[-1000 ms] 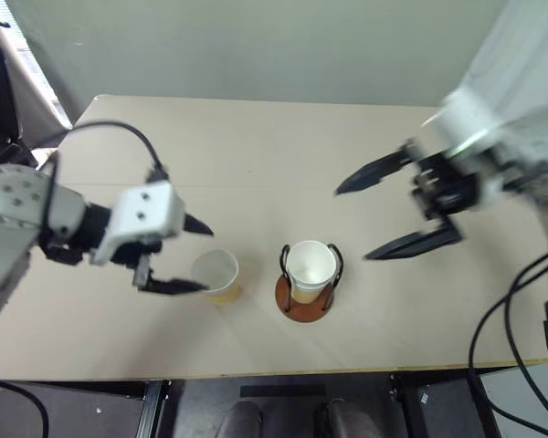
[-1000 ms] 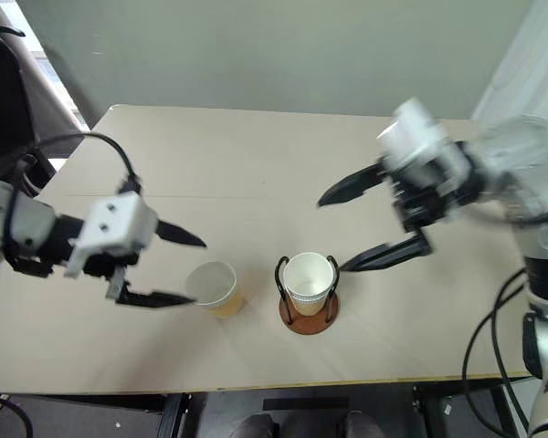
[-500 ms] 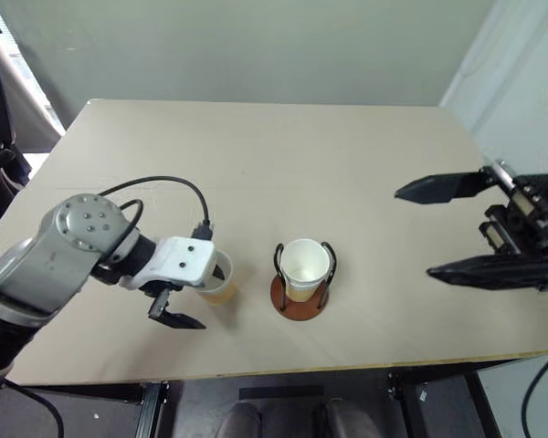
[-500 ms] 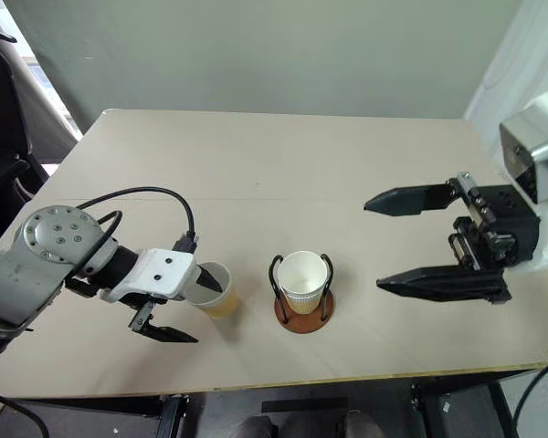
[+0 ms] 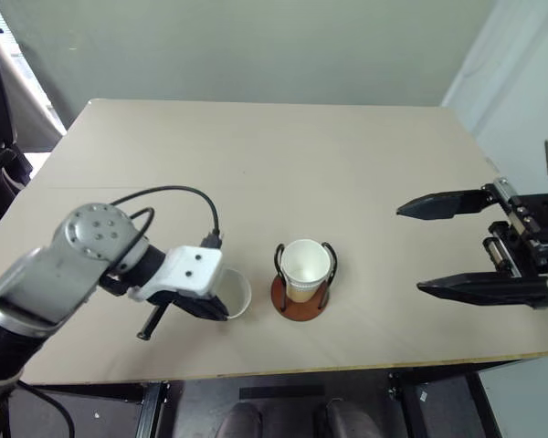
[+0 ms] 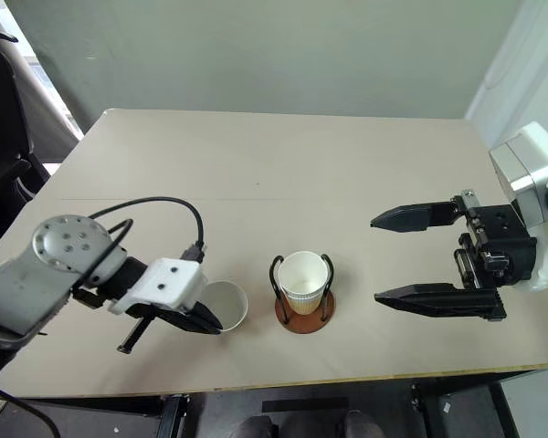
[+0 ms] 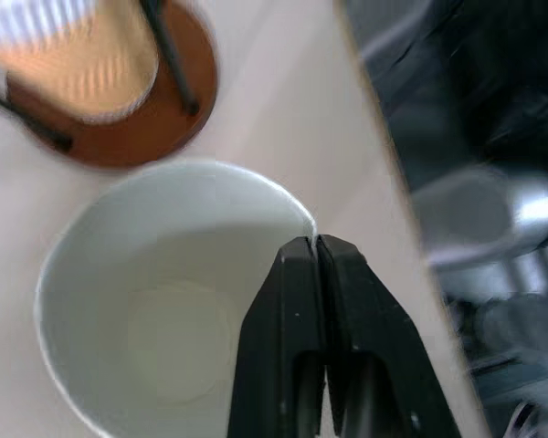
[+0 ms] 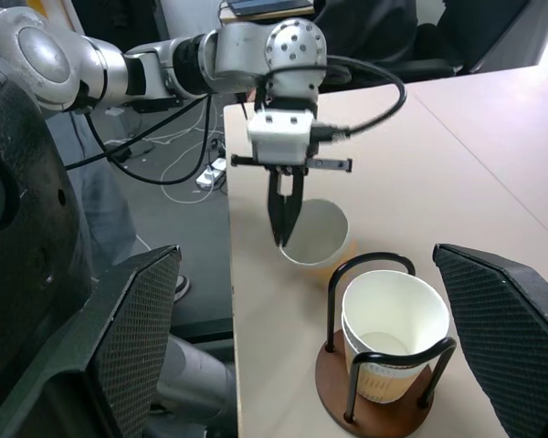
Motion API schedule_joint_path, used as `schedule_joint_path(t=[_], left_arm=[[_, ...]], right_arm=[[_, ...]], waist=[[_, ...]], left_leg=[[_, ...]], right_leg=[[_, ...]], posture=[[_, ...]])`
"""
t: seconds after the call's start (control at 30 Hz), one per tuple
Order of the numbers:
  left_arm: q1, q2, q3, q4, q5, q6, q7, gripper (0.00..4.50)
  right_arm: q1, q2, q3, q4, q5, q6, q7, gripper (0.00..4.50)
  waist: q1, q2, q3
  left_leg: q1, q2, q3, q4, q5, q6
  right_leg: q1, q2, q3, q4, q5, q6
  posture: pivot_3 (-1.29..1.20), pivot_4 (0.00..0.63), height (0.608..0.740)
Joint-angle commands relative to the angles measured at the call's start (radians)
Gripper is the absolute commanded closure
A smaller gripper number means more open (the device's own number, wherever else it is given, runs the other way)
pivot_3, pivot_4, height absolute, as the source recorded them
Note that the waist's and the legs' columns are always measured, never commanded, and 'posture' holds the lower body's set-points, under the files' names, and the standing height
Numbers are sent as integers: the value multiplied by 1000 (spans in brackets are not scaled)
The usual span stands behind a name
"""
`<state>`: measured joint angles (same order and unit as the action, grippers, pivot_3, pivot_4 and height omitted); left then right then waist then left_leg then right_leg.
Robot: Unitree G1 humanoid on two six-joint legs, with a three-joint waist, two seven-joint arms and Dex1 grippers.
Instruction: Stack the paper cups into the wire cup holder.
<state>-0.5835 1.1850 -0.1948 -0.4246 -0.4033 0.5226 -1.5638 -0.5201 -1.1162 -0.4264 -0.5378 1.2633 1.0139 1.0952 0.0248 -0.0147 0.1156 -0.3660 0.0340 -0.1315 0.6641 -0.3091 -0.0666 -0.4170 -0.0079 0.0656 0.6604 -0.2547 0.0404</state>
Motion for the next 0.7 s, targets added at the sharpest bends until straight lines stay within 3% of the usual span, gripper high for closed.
schedule_joint_path(t=[0.03, 0.2, 0.27, 0.33, 0.47, 0.53, 0.7], left_arm=[[-135, -21, 79, 72, -65, 14, -28, 4481], [-431, -100, 63, 322, -28, -80, -48, 4481], [-560, -178, 48, 404, -58, -124, -51, 4481], [-636, -241, 23, 439, -134, -155, -51, 4481], [-727, -374, -23, 506, -160, -204, -51, 4481], [-736, -383, -73, 497, -191, -235, -51, 4481], [-728, -265, -270, 414, -297, -355, -51, 4481]], right_arm=[[-1, -16, -22, -7, 3, -37, -8, 0], [8, -20, -28, -2, 0, -57, -17, 0], [12, -19, -27, -2, -10, -68, -22, 0], [19, -18, -28, -4, -15, -79, -25, 0], [32, -17, -22, -10, -23, -97, -33, 0], [32, -17, -18, -15, -22, -101, -44, 0], [55, -30, -34, -45, -7, -94, -66, 0]], waist=[[4, 0, 0], [9, 0, 0], [9, 0, 0], [11, 0, 0], [12, 0, 0], [11, 0, 0], [8, 0, 0]], left_leg=[[0, 0, 0, 0, 0, 0], [0, 0, -1, 1, 0, 1], [-1, 0, 0, 2, -1, 1], [-2, -1, -1, 2, -1, 2], [-3, -2, 1, 2, -2, 4], [-5, -2, 1, 3, -2, 5], [-8, -2, 2, 3, -3, 5]], right_leg=[[0, 0, 0, 0, 0, 0], [0, -1, 0, 0, 0, 0], [0, -1, 0, 0, 0, 0], [0, -2, 0, -2, 1, 2], [2, -3, 0, -7, 2, 6], [2, -3, 0, -11, 4, 9], [1, -1, 3, -14, 7, 14]], posture=[[0, 150, 740], [0, 150, 740], [0, 150, 740], [0, 150, 740], [0, 150, 740], [0, 150, 740], [0, 150, 740]])
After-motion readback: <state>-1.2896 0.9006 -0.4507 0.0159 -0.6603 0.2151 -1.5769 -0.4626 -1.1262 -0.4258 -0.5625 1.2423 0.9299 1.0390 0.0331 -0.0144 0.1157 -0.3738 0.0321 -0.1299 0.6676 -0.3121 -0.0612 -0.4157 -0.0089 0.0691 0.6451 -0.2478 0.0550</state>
